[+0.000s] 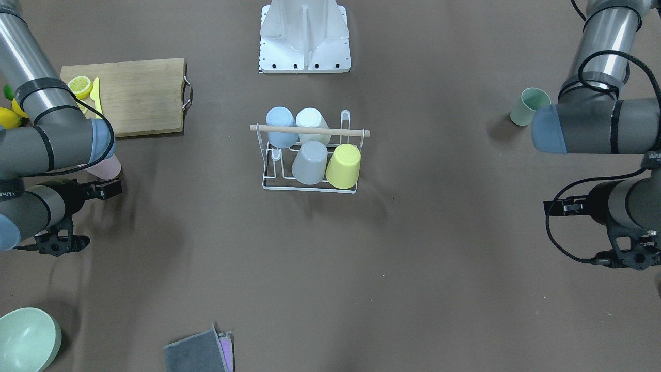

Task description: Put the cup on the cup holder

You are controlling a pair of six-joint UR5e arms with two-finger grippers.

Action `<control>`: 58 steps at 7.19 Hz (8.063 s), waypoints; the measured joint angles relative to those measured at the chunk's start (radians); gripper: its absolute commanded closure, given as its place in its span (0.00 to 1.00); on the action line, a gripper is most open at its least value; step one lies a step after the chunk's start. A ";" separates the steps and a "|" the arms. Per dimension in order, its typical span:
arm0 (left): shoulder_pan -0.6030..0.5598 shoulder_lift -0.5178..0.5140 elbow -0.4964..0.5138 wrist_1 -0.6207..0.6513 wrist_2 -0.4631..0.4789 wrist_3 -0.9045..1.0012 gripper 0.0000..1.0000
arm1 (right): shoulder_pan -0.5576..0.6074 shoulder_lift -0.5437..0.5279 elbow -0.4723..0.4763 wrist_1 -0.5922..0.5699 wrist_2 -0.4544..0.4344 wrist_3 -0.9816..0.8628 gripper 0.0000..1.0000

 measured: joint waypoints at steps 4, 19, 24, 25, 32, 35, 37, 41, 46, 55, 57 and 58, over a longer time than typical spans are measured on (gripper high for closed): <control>0.117 0.136 -0.090 0.046 0.015 0.120 0.02 | -0.017 -0.021 -0.009 -0.003 0.000 -0.005 0.02; 0.343 0.413 -0.362 0.143 0.082 0.174 0.02 | -0.075 -0.046 -0.026 -0.102 0.001 -0.071 0.40; 0.378 0.429 -0.339 0.096 0.103 0.175 0.02 | -0.062 -0.046 -0.018 -0.103 0.009 -0.071 0.56; 0.379 0.437 -0.339 0.086 0.104 0.175 0.02 | -0.043 -0.046 -0.013 -0.100 0.022 -0.072 0.56; 0.419 0.454 -0.340 0.084 0.102 0.174 0.02 | 0.209 -0.045 0.183 -0.074 0.082 -0.152 0.56; 0.436 0.474 -0.345 0.087 0.102 0.177 0.32 | 0.250 -0.055 0.203 0.084 0.104 -0.151 0.56; 0.437 0.483 -0.349 0.094 0.101 0.176 0.57 | 0.241 -0.088 0.188 0.252 0.144 -0.149 0.56; 0.431 0.477 -0.361 0.105 0.090 0.174 0.81 | 0.238 -0.163 0.108 0.585 0.298 -0.149 0.57; 0.286 0.397 -0.358 0.071 0.077 0.164 0.80 | 0.250 -0.194 0.044 0.842 0.584 -0.176 0.58; -0.046 0.293 -0.210 -0.972 0.203 -0.479 0.80 | 0.243 -0.106 -0.014 0.869 1.086 -0.581 0.63; -0.047 0.297 -0.210 -1.232 0.314 -0.641 0.80 | 0.202 -0.083 -0.032 0.869 1.197 -0.685 0.65; -0.044 0.298 -0.217 -1.348 0.358 -0.717 0.80 | 0.191 -0.064 -0.041 0.869 1.236 -0.714 0.65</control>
